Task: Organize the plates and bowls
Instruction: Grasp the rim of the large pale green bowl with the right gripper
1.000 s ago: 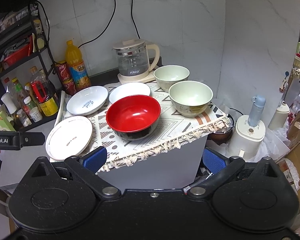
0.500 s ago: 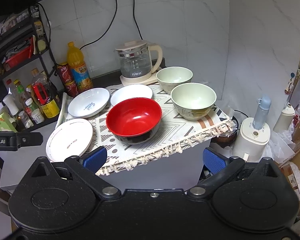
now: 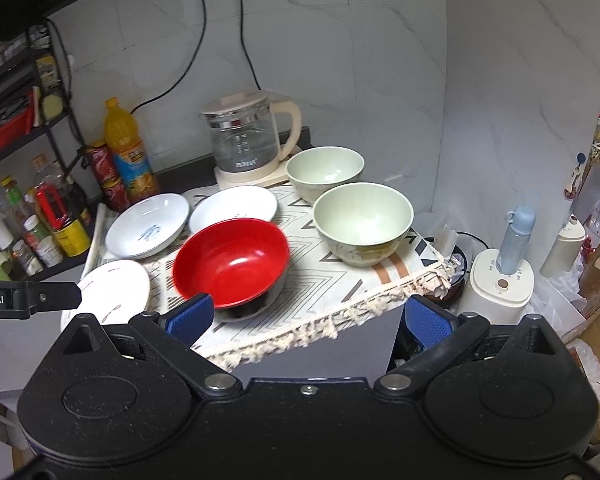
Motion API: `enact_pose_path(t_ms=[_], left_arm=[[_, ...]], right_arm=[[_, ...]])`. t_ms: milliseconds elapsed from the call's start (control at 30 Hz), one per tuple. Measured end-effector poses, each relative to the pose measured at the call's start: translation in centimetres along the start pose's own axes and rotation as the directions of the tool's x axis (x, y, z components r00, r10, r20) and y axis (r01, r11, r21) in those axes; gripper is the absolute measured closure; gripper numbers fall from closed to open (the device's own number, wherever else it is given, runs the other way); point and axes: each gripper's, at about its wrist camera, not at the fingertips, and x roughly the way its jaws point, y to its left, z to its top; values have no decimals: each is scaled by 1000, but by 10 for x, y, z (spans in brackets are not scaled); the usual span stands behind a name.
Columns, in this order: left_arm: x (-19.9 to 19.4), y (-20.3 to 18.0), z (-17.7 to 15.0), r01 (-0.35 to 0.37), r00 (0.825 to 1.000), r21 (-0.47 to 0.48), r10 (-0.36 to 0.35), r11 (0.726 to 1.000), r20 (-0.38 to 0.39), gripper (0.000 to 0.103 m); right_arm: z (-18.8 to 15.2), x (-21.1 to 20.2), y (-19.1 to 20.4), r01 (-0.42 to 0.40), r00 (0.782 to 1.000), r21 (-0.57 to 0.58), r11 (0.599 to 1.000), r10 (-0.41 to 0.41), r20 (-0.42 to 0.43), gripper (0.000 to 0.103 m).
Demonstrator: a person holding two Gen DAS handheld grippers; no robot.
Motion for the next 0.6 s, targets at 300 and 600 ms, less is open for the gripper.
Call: enact_pose_path(t_ms=[300,600], left_arm=[[76,-33,47,108,994,26,-107,994,-22,2],[141,-69,83,206,977,82,-201,975,-68,10]], right_arm=[[28,49,-35,24,1000,53,998,-24,-1,2],[47,96,-63,42,999,106,993,-39,-33,18]])
